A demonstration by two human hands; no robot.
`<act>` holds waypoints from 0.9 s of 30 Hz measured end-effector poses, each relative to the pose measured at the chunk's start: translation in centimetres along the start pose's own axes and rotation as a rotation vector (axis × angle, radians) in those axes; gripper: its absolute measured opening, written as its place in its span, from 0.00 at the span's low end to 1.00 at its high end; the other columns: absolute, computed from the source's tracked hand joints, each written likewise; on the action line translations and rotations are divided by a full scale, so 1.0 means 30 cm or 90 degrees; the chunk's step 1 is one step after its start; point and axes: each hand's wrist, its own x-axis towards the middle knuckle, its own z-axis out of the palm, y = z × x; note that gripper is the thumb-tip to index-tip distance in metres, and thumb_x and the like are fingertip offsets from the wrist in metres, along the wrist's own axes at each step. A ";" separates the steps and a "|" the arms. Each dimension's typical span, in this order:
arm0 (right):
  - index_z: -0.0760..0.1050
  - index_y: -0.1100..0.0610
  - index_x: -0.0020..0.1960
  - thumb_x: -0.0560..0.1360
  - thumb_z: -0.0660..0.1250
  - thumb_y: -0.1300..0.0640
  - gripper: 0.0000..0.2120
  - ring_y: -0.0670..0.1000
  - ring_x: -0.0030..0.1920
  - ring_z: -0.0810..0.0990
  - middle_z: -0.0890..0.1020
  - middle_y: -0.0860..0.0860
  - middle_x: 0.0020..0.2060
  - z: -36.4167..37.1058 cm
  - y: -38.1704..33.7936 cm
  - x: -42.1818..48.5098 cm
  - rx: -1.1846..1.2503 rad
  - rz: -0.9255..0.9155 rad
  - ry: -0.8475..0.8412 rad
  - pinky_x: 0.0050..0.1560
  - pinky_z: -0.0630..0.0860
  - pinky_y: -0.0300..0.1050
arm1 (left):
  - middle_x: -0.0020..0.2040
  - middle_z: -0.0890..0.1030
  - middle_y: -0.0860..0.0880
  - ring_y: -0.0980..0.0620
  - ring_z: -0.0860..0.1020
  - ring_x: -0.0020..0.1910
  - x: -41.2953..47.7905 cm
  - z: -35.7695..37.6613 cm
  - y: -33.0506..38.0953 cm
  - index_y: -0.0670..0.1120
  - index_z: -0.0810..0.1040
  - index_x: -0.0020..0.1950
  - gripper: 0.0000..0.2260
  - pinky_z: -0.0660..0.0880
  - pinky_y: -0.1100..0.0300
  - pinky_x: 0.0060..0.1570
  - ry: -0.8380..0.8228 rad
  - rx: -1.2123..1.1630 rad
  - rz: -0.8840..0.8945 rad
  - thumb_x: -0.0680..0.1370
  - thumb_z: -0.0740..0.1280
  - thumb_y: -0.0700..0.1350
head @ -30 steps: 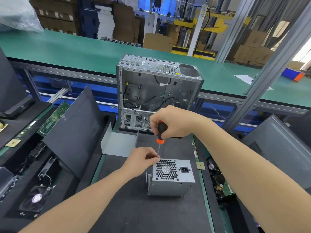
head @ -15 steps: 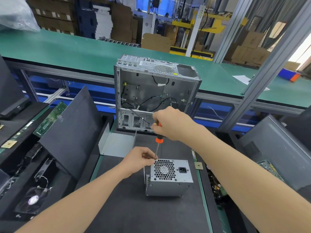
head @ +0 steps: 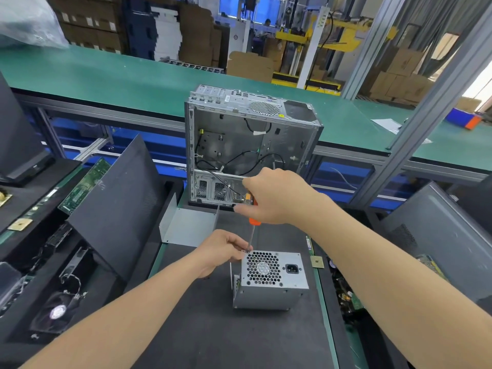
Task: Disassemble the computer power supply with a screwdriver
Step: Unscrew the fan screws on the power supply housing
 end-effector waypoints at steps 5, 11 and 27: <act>0.74 0.57 0.44 0.82 0.63 0.46 0.15 0.60 0.41 0.78 0.73 0.52 0.35 -0.001 -0.008 0.020 0.070 -0.007 -0.006 0.34 0.70 0.47 | 0.51 0.88 0.45 0.48 0.84 0.55 0.005 0.005 0.011 0.38 0.86 0.52 0.10 0.82 0.50 0.60 -0.002 -0.039 -0.027 0.78 0.68 0.27; 0.80 0.50 0.47 0.74 0.72 0.55 0.03 0.46 0.41 0.78 0.79 0.41 0.36 -0.032 0.040 -0.002 0.186 -0.118 -0.028 0.47 0.80 0.50 | 0.52 0.87 0.43 0.49 0.85 0.52 0.009 0.007 0.023 0.37 0.86 0.52 0.11 0.83 0.60 0.51 -0.010 -0.076 -0.063 0.79 0.67 0.26; 0.70 0.58 0.41 0.82 0.62 0.41 0.21 0.58 0.36 0.73 0.71 0.52 0.35 -0.005 -0.035 0.019 0.016 0.095 0.019 0.34 0.67 0.46 | 0.51 0.89 0.55 0.61 0.85 0.50 -0.002 0.006 -0.043 0.48 0.88 0.53 0.10 0.77 0.70 0.48 -0.005 0.015 0.083 0.82 0.69 0.36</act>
